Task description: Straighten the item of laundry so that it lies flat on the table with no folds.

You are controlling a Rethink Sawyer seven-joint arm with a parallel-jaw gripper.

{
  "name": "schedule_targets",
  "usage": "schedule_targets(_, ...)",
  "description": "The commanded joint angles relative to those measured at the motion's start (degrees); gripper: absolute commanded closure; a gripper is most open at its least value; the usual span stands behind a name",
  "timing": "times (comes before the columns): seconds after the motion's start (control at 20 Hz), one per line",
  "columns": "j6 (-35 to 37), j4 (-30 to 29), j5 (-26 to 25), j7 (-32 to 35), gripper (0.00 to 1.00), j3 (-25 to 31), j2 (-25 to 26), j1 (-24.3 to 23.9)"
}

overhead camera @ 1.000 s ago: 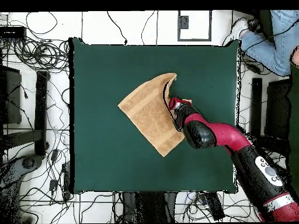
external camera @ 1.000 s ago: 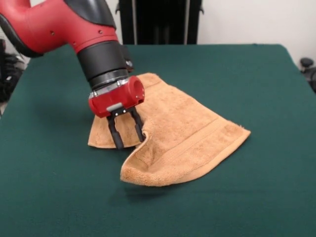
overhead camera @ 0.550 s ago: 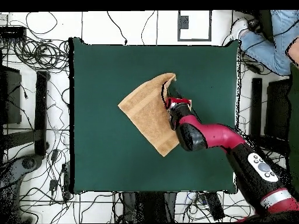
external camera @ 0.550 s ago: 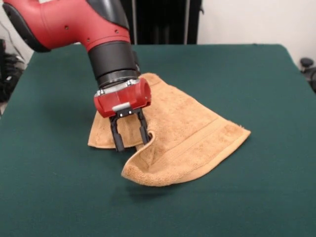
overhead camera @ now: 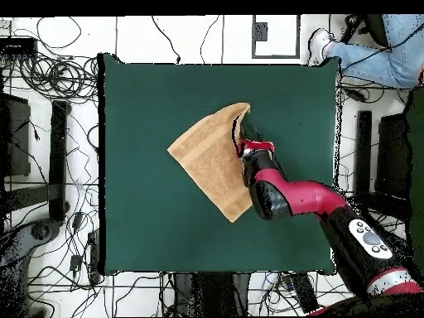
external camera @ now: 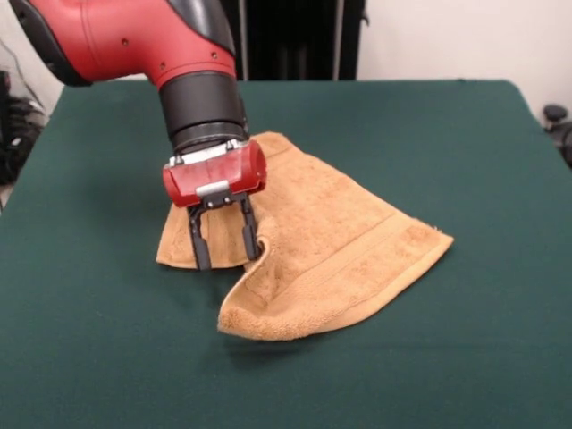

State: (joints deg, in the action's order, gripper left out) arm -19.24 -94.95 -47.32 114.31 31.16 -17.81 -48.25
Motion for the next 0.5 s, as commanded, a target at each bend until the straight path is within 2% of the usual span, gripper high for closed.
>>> schedule_targets(0.05,-0.1,2.8,-0.3,5.0,0.00,-2.9,0.9,2.8)
schedule_targets(0.25,0.2,3.0,-2.0,5.0,0.00,-1.6,0.9,2.1)
schedule_targets(0.5,2.2,3.9,-6.5,6.4,0.00,4.4,3.4,-0.9)
